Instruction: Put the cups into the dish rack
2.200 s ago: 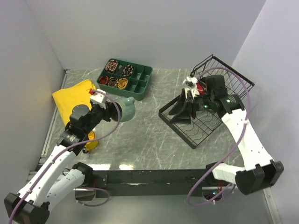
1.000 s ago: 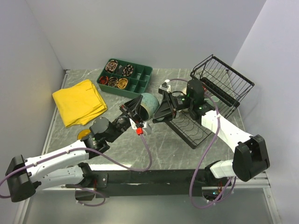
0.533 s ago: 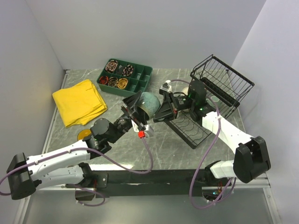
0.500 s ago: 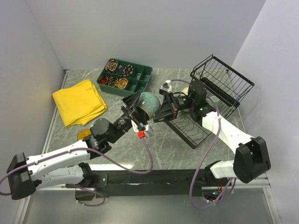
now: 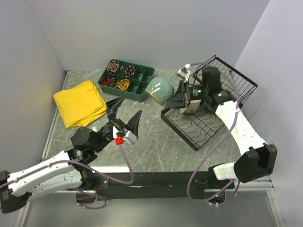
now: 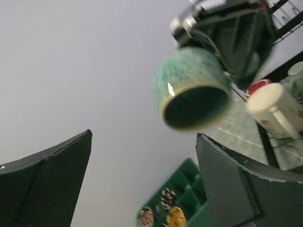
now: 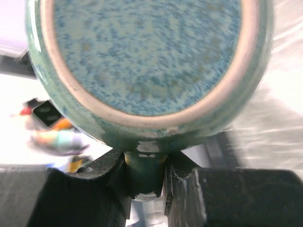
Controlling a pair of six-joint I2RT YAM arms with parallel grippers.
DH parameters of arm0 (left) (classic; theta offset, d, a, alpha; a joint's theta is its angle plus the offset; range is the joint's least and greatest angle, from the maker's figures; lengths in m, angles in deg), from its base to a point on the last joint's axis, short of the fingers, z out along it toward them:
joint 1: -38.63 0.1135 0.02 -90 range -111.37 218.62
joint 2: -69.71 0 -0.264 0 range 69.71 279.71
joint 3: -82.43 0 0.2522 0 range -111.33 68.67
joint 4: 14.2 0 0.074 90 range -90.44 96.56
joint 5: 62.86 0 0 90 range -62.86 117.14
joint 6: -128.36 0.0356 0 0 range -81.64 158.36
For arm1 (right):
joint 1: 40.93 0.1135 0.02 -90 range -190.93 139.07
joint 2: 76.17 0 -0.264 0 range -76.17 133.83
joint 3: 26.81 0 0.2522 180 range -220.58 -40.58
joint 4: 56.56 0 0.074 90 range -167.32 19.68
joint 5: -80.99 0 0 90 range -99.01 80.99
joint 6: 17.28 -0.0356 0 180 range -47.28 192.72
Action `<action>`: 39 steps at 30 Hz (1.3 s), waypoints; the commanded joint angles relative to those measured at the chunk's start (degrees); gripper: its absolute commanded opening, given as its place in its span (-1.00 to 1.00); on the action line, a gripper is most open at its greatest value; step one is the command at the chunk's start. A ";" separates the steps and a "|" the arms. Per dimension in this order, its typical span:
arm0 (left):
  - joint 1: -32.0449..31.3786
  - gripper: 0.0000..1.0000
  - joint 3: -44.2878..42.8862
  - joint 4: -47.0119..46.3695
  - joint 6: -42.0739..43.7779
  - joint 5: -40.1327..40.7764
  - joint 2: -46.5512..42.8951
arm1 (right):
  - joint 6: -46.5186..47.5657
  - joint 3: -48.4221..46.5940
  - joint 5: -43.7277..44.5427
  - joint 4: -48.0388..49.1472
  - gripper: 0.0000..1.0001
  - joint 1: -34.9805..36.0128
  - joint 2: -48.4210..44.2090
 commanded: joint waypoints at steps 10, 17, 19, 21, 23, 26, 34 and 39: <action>-0.18 0.93 -1.38 19.87 -34.19 24.84 -5.49 | 47.82 -6.46 44.21 -27.21 -1.00 -0.32 -13.98; 0.97 0.93 -6.23 35.18 -52.80 23.71 -2.32 | 56.62 7.58 56.71 -24.13 -1.00 -0.32 -26.29; 1.14 0.93 -6.23 35.71 -57.39 23.80 -2.14 | 56.71 10.67 61.01 -21.50 -1.00 -0.58 -29.10; 1.23 0.93 -5.53 34.83 -61.62 22.93 -2.67 | 56.71 14.45 62.51 -19.49 -1.00 -1.20 -30.78; 1.23 0.93 -3.95 33.43 -64.17 21.44 -3.98 | 56.89 16.74 62.35 -18.68 -1.00 -2.52 -32.54; 1.14 0.93 -2.28 32.72 -65.50 20.73 -6.01 | 56.19 16.75 61.38 -17.89 -1.00 -3.83 -32.46; 1.58 0.93 2.02 27.03 -78.57 13.89 -6.90 | 55.75 11.05 53.13 -18.59 -1.00 -5.24 -31.05; 4.21 0.93 6.07 12.35 -96.59 0.71 -0.05 | 55.48 4.63 45.05 -20.96 -1.00 -5.24 -28.15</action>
